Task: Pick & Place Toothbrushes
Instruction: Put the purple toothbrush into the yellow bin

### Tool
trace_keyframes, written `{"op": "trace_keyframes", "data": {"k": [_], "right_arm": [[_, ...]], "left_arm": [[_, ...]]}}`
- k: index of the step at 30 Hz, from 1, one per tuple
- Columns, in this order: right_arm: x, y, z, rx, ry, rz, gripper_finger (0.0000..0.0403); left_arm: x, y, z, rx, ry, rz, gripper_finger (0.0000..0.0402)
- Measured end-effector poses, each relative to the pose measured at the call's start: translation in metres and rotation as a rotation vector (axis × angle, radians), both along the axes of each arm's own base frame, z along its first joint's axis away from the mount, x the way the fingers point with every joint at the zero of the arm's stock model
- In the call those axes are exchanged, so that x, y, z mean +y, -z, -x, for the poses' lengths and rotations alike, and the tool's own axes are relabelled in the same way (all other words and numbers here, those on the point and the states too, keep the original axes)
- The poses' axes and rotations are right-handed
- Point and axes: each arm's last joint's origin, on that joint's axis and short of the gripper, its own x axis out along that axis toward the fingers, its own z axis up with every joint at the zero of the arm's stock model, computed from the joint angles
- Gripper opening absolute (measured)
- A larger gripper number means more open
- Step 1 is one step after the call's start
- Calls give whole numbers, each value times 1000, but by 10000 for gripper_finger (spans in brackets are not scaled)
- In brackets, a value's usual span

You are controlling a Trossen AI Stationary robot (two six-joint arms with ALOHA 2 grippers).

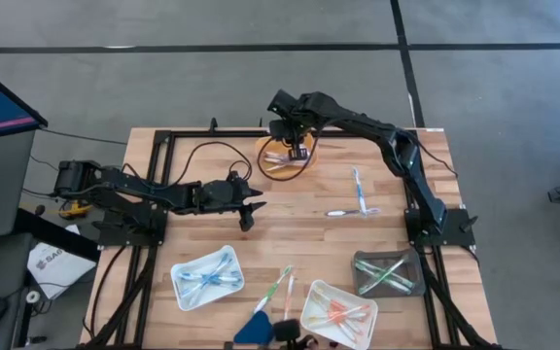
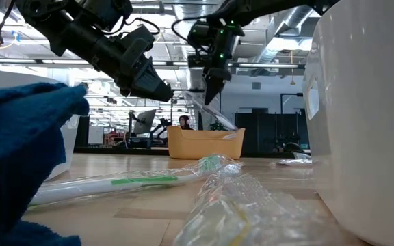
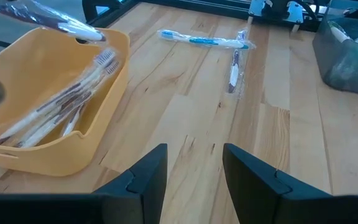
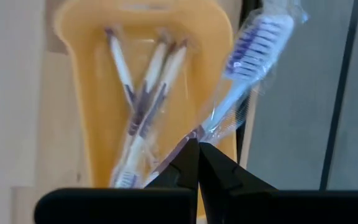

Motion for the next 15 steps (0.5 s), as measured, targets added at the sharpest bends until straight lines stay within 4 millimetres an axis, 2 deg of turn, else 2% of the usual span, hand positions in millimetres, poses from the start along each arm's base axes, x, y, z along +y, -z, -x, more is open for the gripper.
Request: {"op": "trace_keyframes", "data": {"k": [9,15], "right_arm": [[-13,18,5,14,41,-23,0],[-14,19,0,-32,37,-1,0]], "left_arm": [[0,0,0,0,0,0,149],[0,0,0,0,0,0,149]]}}
